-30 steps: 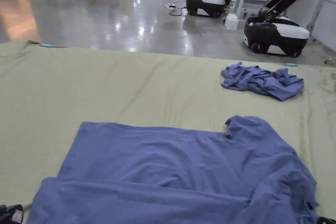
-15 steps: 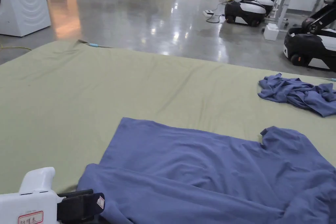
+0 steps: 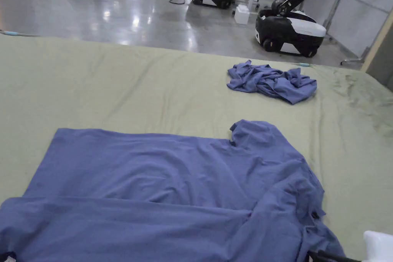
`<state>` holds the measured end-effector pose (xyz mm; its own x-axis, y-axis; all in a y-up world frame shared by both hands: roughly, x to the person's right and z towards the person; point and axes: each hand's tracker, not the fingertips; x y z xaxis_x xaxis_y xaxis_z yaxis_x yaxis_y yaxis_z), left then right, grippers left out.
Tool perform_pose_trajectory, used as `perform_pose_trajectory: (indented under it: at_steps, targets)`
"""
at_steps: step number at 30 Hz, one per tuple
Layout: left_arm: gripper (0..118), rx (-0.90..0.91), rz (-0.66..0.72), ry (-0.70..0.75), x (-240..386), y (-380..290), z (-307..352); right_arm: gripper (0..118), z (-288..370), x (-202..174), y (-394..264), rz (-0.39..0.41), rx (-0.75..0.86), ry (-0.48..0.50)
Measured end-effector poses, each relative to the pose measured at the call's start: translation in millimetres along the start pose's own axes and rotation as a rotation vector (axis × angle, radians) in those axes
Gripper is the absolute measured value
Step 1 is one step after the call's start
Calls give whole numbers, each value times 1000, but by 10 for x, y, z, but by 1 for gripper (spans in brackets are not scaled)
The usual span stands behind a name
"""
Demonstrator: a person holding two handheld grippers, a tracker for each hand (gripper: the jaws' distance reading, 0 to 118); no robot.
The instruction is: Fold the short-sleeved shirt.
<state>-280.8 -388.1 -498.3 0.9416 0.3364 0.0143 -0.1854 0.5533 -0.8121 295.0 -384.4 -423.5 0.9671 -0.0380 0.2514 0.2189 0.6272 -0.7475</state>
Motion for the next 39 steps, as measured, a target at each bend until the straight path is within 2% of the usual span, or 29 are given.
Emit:
perform_pose_trajectory:
  at_steps: [1,2,3,4,6,7,13,17,21,23,24,25,26,27,28,29,31,32,33,34,35,36,37,38,39]
  targets:
    - [18,-3,-5,4,9,11,-2,61,-66,-9,14,14,-17,12]
    - [18,-6,-7,7,40,9,6,47,-101,-18,21,19,-21,29]
    - [17,-9,-6,11,54,22,15,19,-124,-48,23,19,-25,47]
    - [15,-11,-6,16,72,33,28,14,-72,-76,37,23,-13,37]
    - [13,-7,-9,21,128,38,99,14,32,-61,91,12,21,94]
    - [13,10,0,11,154,36,175,14,93,-39,114,1,8,69]
    - [11,29,-59,-88,307,-62,833,14,724,38,-29,-11,86,121]
    - [11,11,-174,77,310,-316,1168,14,1048,108,-384,-19,36,25]
    - [10,-78,-104,125,94,-698,1172,14,1131,167,-917,-103,-101,44]
    - [11,-120,-57,128,-4,-890,1061,14,1062,145,-1109,-87,-131,23]
    - [11,-139,-47,124,-36,-973,991,15,1004,150,-1159,-94,-135,30]
    - [11,-137,-44,98,-60,-1041,940,25,1014,153,-1160,-108,-64,31]
    - [15,-85,-47,94,-56,-1070,961,48,1052,155,-1109,-106,-55,41]
    - [42,-46,-43,82,-50,-1038,1048,80,1085,135,-1043,-99,-71,25]
    - [81,-44,-27,65,-47,-999,1151,89,1166,130,-976,-90,-70,3]
    - [102,-21,-10,53,-41,-953,1262,90,1295,132,-913,-73,-18,13]
    - [98,85,-18,12,-22,-866,1519,89,1589,81,-760,-69,154,64]
    - [86,131,-15,4,5,-799,1596,87,1663,47,-697,-78,196,82]
    - [33,159,-6,19,38,-725,1647,61,1711,10,-634,-89,220,105]
    - [0,183,-11,17,83,-645,1683,13,1724,-29,-570,-91,213,137]
    - [0,205,-17,21,117,-569,1661,2,1697,-50,-540,-86,207,173]
    - [0,229,-20,6,136,-467,1628,2,1665,-111,-508,-75,219,184]
    - [0,234,1,-47,133,-383,1558,2,1662,-161,-525,-74,275,153]
    - [0,166,-3,-102,141,-279,1457,2,1638,-182,-470,-65,233,153]
    - [0,167,-11,-96,181,-152,1350,2,1516,-166,-433,-44,183,177]
